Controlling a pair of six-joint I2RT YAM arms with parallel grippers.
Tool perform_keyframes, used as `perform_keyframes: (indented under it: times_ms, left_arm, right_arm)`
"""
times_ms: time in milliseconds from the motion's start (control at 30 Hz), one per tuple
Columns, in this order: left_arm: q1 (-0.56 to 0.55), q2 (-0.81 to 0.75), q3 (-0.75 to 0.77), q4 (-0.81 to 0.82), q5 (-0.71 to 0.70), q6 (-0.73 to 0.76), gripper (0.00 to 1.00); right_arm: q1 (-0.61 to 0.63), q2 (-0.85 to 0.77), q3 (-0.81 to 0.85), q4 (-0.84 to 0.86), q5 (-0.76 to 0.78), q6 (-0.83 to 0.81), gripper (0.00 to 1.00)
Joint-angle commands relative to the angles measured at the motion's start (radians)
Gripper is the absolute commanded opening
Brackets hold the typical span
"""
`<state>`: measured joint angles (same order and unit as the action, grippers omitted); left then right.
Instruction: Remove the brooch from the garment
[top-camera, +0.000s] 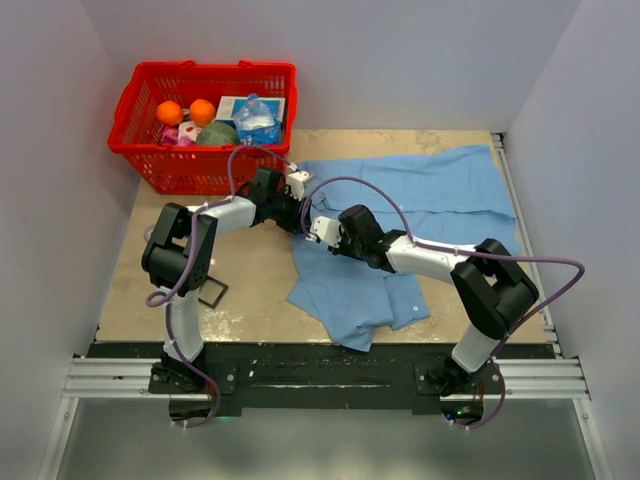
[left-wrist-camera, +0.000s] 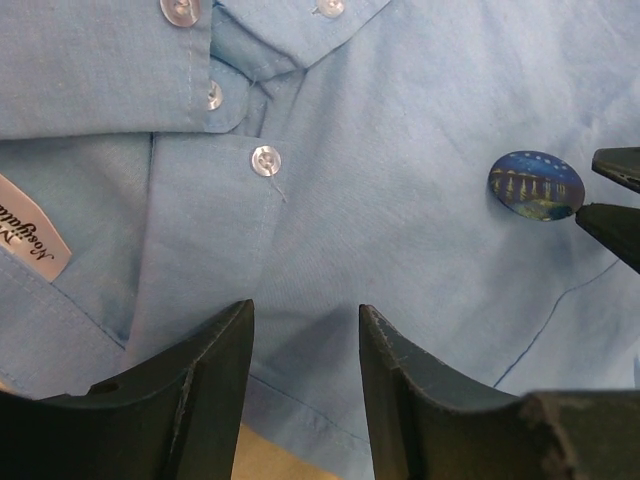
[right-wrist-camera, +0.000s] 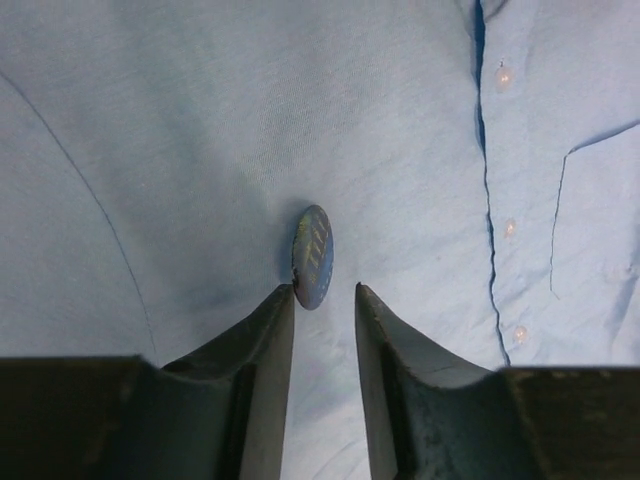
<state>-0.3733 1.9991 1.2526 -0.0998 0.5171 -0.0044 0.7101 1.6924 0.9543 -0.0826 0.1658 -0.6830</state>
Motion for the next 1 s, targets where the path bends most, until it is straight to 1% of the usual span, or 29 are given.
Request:
perform_keyframes:
  times_ms: [0,133,200,233,267,300,433,733,967]
  left_arm:
    - [0.008,0.009,0.041,-0.009,0.046,0.000,0.50]
    - [0.008,-0.003,0.042,0.000,0.107,0.000,0.50]
    - [0.008,-0.035,0.025,0.049,0.219,0.000,0.50]
    - [0.008,-0.057,0.001,0.069,0.250,0.000,0.50]
    - [0.007,-0.066,-0.007,0.122,0.276,-0.003,0.50]
    - [0.007,-0.068,-0.012,0.127,0.287,-0.011,0.50]
    - [0.007,-0.057,0.017,0.103,0.302,-0.008,0.50]
    - [0.007,-0.059,0.024,0.103,0.316,-0.008,0.50]
    - [0.007,-0.065,0.019,0.101,0.304,-0.011,0.50]
  right_arm:
    - [-0.014,-0.048,0.055,0.018,-0.003,0.048,0.31]
    - [-0.024,-0.045,0.055,0.021,0.018,0.060,0.24]
    - [-0.031,-0.043,0.049,0.021,0.032,0.063,0.20]
    - [-0.032,-0.042,0.046,0.021,0.032,0.072,0.19]
    - [-0.040,-0.042,0.044,0.018,0.029,0.079,0.18]
    - [-0.040,-0.043,0.041,0.014,0.018,0.085,0.16]
    - [-0.043,-0.051,0.034,-0.003,-0.014,0.114,0.13]
    - [-0.044,-0.042,0.041,-0.016,-0.057,0.168,0.15]
    - [-0.046,-0.004,0.069,-0.006,-0.068,0.168,0.15]
